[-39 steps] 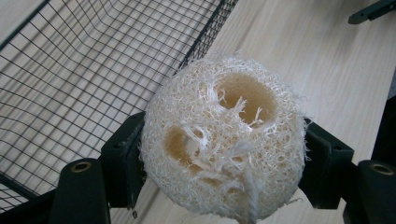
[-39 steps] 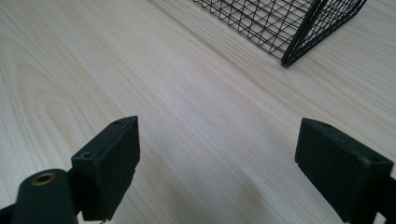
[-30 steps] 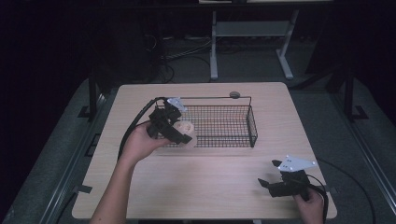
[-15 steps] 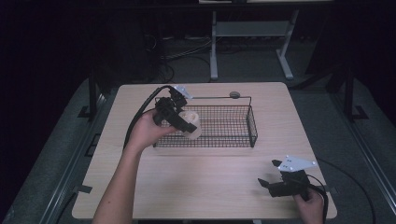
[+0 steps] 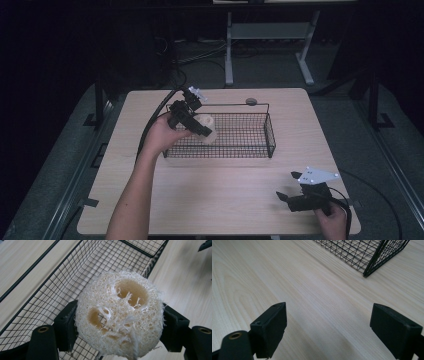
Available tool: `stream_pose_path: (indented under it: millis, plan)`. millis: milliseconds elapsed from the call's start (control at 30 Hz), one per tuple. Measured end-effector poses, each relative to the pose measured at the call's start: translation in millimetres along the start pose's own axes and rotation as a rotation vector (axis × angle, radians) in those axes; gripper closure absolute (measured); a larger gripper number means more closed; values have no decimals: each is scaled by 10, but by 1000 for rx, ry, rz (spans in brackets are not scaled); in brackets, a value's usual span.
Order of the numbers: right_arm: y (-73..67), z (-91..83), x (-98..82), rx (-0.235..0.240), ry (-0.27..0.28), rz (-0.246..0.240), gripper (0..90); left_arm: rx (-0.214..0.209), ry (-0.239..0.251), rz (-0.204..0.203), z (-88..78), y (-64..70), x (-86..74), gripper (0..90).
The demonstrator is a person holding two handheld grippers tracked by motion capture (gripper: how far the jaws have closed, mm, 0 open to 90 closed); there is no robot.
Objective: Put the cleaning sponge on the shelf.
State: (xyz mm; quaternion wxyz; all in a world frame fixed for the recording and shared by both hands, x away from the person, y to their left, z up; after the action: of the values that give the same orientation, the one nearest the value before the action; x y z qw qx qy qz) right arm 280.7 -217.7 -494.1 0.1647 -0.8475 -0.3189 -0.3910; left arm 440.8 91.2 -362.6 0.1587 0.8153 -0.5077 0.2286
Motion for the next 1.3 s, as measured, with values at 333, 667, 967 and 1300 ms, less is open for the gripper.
stream_pose_path:
  millis: [333, 667, 967, 1300]
  plan:
    - [6, -11, 1, -1, 2, 4, 135, 38, 15, -19, 99, -142, 18, 276]
    - [1, -1, 1, 0, 2, 0, 135, 39, -2, -38, 252, -225, 19, 276]
    - [-1, 2, 0, 3, 2, 5, 135, 44, -4, -62, 421, -283, 13, 276]
    - [-1, 3, 1, 3, 3, 6, 135, 40, -10, -86, 552, -333, -39, 276]
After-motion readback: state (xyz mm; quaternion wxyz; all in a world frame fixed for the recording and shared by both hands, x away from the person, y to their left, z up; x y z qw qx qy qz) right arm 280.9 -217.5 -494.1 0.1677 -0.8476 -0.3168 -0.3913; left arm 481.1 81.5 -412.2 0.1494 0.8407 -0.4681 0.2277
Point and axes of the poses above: each handheld gripper's, and its own axes: z roughly forward along the jaws, x roughly out of its top, y roughly to its right, the point moved 6 cm from there along z, roughly forward along the jaws, and after that the axes turned 5 degrees about z, right-handed, at the moved point
